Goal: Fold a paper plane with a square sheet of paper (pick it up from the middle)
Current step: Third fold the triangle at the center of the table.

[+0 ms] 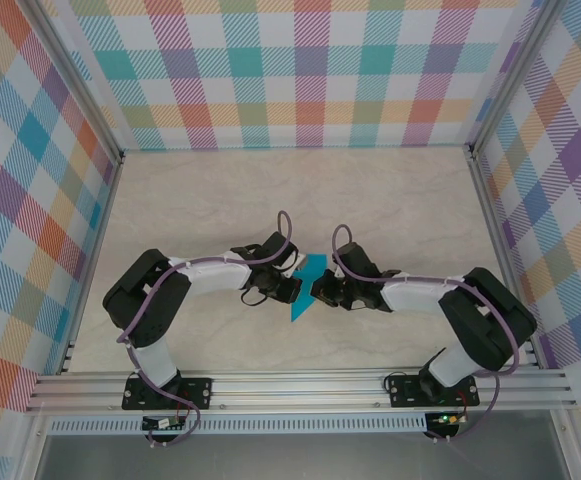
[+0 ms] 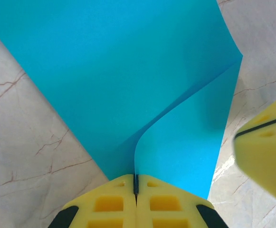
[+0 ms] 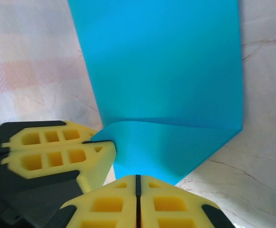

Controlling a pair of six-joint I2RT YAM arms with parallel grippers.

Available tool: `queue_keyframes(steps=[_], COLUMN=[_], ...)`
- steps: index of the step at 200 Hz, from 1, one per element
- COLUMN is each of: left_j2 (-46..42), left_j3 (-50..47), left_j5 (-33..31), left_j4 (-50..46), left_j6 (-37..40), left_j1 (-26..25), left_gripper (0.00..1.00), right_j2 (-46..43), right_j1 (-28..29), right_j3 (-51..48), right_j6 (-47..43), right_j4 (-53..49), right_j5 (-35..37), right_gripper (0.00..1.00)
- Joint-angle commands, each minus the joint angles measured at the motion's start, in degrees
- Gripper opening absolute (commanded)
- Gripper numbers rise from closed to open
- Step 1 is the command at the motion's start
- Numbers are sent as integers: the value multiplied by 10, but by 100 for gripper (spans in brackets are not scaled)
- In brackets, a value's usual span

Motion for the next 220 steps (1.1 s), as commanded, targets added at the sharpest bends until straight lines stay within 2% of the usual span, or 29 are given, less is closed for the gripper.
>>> queue_keyframes(steps=[1,26,59,90,118,136,159,175,196,220], left_j2=[31,29,27,25,-8,-42,-94,-132,-182,-200], left_j3=[-3,-1,-1,-1,12,27,35,24,-9,-53], left_j5=[1,2,0,-2,-24,-44,-91,-85,-66,-2], left_j4=[-38,-40,-43,-43,-61,-85,-109,-104,-77,-11], left_j6=[4,4,6,2,-20,-33,-70,-103,-152,-209], left_j1=[0,0,0,0,0,0,0,0,-1,0], left_gripper=[4,4,5,7,21,37,46,46,35,26], right_j2=[29,51,60,82,76,71,72,75,76,77], right_j1=[-3,-7,-8,-9,-10,-10,-9,-9,-9,-9], right_j3=[23,26,23,13,15,15,17,22,23,25], right_j6=[-18,-18,-32,-39,-42,-41,-43,-44,-40,-38], right_j4=[25,39,-13,-20,-46,-52,-55,-58,-56,-59], right_j5=[-29,-39,-2,-8,-2,3,3,2,2,4], right_gripper=[8,6,6,4,4,4,4,3,3,4])
